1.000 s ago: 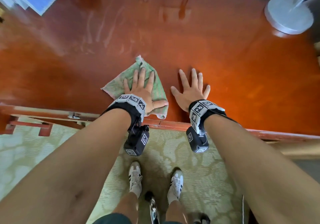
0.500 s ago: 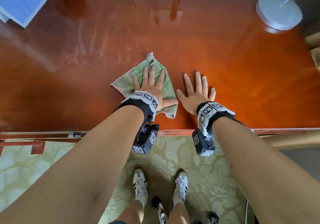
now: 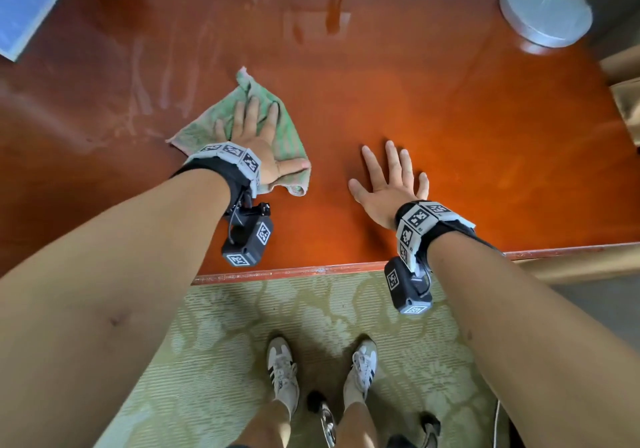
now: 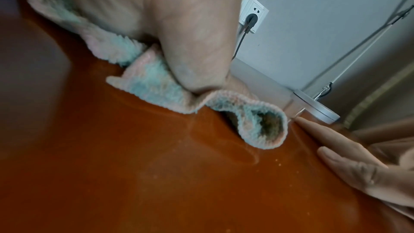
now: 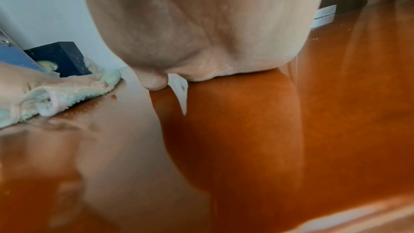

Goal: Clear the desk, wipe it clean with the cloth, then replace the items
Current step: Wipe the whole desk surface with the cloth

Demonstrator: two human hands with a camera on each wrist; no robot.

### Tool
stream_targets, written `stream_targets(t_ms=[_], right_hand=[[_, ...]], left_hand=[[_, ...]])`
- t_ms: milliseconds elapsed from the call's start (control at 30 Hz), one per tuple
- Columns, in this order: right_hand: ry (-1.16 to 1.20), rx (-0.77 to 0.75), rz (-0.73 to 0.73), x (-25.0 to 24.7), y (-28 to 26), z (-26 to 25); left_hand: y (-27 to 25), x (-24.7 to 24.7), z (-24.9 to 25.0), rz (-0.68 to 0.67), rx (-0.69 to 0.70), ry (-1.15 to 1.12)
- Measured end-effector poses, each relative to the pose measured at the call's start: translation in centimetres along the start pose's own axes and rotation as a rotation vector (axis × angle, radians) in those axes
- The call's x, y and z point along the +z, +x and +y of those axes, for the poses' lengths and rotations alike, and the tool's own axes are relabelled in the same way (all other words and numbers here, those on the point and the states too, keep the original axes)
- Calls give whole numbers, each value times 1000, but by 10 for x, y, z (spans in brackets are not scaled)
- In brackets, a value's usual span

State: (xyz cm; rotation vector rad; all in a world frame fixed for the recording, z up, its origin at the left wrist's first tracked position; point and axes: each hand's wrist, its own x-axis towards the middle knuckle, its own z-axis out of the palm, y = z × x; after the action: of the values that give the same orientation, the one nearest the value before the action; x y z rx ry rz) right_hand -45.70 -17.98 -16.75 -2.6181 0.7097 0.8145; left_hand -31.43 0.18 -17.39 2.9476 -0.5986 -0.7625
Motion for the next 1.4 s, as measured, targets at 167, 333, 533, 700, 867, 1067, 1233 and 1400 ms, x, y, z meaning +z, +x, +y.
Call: stream_targets(t_ms=[167, 333, 533, 700, 867, 1067, 1233, 1400], right_hand=[[-2, -1, 11, 2, 1, -1], [7, -18, 60, 8, 3, 1], [-14, -60, 326, -7, 9, -1], [-51, -8, 302, -58, 50, -7], [-2, -22, 235, -86, 90, -15], [49, -90, 180, -102, 129, -30], [25, -136, 156, -116, 162, -45], [27, -176, 167, -127, 185, -65]], left_hand=[[0, 0, 2, 5, -23, 29], [-4, 4, 39, -32, 4, 58], [8, 7, 70, -42, 112, 87], [32, -5, 77, -47, 97, 63], [60, -23, 74, -62, 56, 30], [96, -43, 62, -28, -19, -14], [118, -54, 53, -5, -72, -57], [129, -56, 44, 25, -129, -92]])
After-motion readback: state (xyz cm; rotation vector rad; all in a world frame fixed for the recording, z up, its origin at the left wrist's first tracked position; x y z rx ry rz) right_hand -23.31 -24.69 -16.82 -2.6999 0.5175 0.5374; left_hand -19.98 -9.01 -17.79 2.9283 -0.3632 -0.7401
